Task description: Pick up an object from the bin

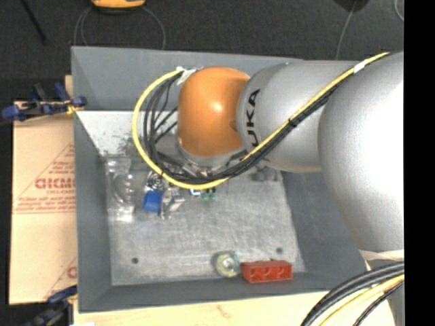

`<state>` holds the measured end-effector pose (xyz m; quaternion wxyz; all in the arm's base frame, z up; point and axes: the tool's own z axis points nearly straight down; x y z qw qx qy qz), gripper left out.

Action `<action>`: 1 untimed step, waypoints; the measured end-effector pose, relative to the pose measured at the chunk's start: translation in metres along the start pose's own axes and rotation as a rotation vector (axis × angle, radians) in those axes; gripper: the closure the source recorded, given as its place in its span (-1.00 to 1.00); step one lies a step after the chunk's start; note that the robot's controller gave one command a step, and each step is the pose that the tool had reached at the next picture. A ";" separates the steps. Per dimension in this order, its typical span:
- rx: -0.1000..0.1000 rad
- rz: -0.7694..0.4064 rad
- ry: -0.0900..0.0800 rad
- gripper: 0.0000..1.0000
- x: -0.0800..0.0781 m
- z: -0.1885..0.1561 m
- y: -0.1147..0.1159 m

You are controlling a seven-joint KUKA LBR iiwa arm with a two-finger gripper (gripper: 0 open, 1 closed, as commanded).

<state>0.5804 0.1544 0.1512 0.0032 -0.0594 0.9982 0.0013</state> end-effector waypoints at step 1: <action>0.000 0.003 -0.002 1.00 -0.002 -0.047 0.000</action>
Offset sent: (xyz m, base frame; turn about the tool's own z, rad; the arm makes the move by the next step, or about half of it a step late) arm 0.0000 0.0002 0.0436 0.0000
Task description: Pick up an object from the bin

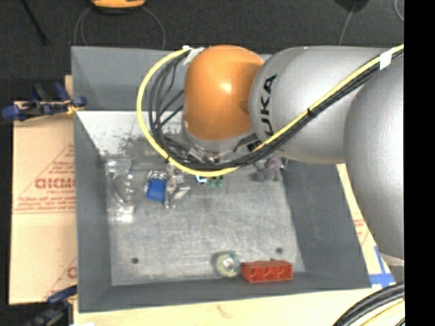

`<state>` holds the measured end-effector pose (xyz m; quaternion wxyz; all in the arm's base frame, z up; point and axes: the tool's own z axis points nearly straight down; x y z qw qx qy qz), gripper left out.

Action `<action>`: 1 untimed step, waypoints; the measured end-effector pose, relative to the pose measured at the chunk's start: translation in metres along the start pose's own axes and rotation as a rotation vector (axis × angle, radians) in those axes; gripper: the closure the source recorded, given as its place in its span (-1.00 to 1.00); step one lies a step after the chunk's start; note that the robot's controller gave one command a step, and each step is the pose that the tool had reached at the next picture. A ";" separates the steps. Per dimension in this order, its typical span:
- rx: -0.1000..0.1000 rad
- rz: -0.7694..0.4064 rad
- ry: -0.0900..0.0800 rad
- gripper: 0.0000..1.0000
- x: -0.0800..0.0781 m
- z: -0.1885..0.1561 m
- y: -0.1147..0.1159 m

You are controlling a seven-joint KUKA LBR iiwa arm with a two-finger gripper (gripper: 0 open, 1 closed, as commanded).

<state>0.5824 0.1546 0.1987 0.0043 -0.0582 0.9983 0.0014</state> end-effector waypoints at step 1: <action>0.000 0.002 0.003 1.00 -0.002 -0.002 0.000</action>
Offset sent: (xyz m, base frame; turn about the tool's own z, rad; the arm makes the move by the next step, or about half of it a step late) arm 0.0002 -0.0001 0.0012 0.0000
